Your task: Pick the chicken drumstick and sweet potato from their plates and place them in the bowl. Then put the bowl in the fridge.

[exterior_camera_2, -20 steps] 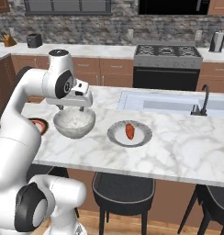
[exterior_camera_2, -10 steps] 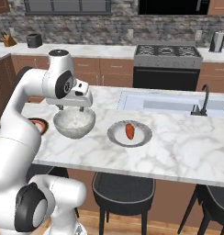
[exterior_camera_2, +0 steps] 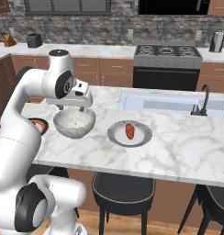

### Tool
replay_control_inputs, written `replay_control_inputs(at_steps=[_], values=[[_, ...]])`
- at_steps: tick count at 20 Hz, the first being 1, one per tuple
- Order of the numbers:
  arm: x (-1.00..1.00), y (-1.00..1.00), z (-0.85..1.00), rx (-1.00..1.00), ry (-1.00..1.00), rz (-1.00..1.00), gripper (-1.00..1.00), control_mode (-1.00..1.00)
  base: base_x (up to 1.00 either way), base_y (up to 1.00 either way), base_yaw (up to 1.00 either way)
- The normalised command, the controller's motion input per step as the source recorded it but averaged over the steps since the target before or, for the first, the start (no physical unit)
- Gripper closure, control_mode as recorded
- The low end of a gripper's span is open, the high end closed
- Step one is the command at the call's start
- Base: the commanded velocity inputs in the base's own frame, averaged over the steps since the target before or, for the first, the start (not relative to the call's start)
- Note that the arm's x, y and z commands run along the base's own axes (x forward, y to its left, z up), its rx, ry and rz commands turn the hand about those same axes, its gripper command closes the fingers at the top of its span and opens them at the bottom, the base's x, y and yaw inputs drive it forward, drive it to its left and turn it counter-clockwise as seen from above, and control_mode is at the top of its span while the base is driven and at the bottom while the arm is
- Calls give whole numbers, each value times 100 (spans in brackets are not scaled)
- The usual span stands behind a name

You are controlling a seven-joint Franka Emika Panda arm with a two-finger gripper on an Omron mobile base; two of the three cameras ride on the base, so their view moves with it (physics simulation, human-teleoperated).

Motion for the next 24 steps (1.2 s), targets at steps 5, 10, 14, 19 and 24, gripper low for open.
replay_control_inputs(at_steps=[5,10,14,19,24], values=[[0,0,0,0,0,0,-100,-100,0,0,0],[-4,-14,-10,-2,2,3,-100,-100,0,0,0],[-12,-52,-12,3,-8,10,-100,-100,0,0,0],[-14,-54,-13,0,-3,1,-100,-100,0,0,0],[-3,-56,-20,-3,-6,2,-100,-100,0,0,0]])
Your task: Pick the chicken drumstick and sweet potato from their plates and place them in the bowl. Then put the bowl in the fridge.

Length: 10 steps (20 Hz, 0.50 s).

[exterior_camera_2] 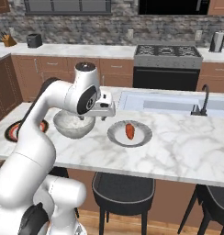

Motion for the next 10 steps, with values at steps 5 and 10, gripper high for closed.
replay_control_inputs(at_steps=[5,10], values=[[8,-56,-23,-4,-1,2,-100,-100,0,0,0],[24,-48,-22,0,0,4,-100,-100,0,0,0]])
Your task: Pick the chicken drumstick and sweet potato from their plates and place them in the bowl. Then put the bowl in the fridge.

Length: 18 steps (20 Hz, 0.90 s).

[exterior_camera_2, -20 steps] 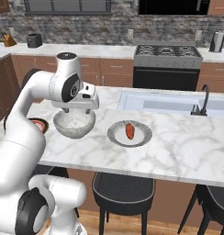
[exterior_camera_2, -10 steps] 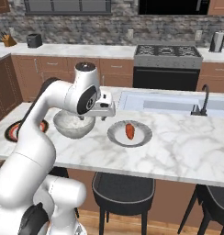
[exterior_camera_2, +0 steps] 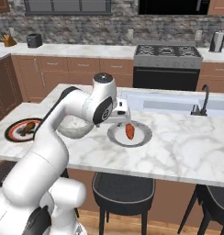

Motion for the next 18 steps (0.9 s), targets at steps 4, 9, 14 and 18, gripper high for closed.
replay_control_inputs(at_steps=[4,9,14,18], values=[[52,-26,-19,0,0,1,-100,-100,0,0,0],[49,-22,-24,0,3,1,-100,-100,0,0,0],[49,-3,-27,-5,4,0,-100,-100,0,0,0],[41,-9,-29,-2,11,0,-100,-100,0,0,0]])
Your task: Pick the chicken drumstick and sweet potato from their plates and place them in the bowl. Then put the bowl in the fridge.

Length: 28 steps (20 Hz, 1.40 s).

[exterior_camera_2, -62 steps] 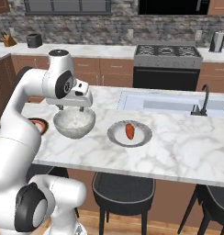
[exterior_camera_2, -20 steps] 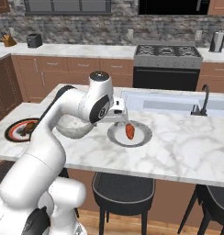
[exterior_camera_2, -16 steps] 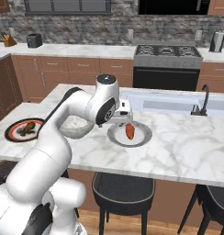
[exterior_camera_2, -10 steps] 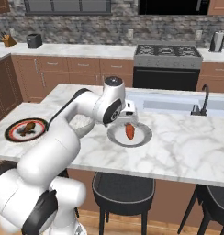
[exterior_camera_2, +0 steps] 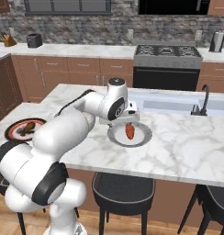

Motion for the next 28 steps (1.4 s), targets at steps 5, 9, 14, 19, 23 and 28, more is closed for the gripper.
replay_control_inputs(at_steps=[5,9,14,19,23,28], values=[[23,-13,-31,-1,10,0,-100,-100,0,0,0],[15,-17,-25,0,5,0,-100,-100,0,0,0],[16,-15,-21,0,0,1,-100,-100,0,0,0],[20,-10,-21,0,0,1,-100,-100,0,0,0],[22,-2,-23,-2,0,0,-100,-100,0,0,0],[14,-4,-13,0,0,0,-100,-100,0,0,0]])
